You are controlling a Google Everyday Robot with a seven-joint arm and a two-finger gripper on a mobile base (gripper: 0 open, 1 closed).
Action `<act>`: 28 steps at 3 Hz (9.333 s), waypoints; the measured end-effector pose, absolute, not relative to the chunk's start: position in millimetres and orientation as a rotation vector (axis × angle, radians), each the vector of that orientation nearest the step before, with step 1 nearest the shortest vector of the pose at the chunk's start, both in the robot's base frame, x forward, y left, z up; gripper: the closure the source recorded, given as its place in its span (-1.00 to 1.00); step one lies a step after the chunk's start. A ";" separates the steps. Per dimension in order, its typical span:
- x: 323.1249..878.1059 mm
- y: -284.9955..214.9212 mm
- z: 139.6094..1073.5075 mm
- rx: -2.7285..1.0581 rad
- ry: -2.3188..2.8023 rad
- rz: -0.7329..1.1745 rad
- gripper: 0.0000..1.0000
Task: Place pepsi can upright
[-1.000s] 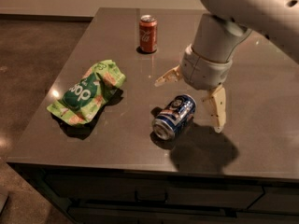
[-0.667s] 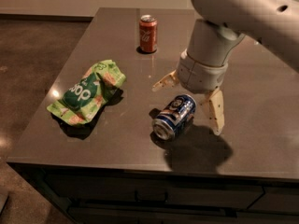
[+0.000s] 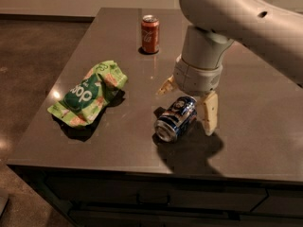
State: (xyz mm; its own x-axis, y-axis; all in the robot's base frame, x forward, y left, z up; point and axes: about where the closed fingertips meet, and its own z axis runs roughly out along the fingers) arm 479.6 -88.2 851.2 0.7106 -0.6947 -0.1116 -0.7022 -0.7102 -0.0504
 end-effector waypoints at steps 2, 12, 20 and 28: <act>488.4 -92.7 854.8 -2.791 1.239 0.062 0.22; 616.6 -136.1 945.1 -2.660 0.149 -0.980 1.00; 664.1 -114.0 945.2 -2.245 -0.210 -1.657 1.00; 663.3 -130.5 915.3 -2.113 -0.521 -1.784 -1.00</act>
Offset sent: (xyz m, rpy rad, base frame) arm 0.0110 -0.0148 0.0176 -0.0250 -0.0735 -0.1028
